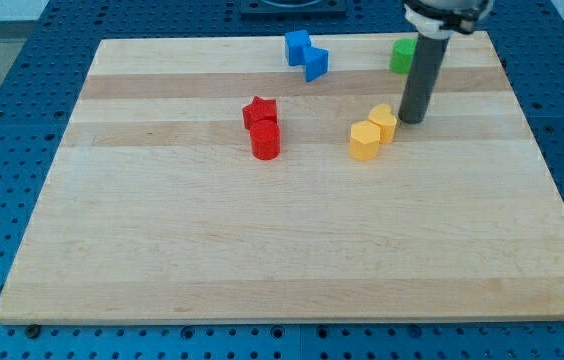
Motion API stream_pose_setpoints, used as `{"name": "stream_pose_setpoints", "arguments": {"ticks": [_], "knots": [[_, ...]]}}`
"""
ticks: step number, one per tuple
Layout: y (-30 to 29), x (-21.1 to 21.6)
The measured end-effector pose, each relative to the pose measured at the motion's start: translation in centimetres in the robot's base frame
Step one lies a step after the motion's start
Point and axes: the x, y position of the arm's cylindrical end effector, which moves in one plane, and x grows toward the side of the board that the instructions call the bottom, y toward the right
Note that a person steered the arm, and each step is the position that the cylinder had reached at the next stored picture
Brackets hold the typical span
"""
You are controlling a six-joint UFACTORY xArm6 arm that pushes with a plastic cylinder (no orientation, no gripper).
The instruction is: Move the blue cube towards the red star and red circle
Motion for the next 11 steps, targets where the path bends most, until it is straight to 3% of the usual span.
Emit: {"name": "stream_pose_setpoints", "arguments": {"ticks": [2,6,11], "knots": [[-2.1,-5.2],[-2.6,-9.7],[-7.8,-10.7]]}}
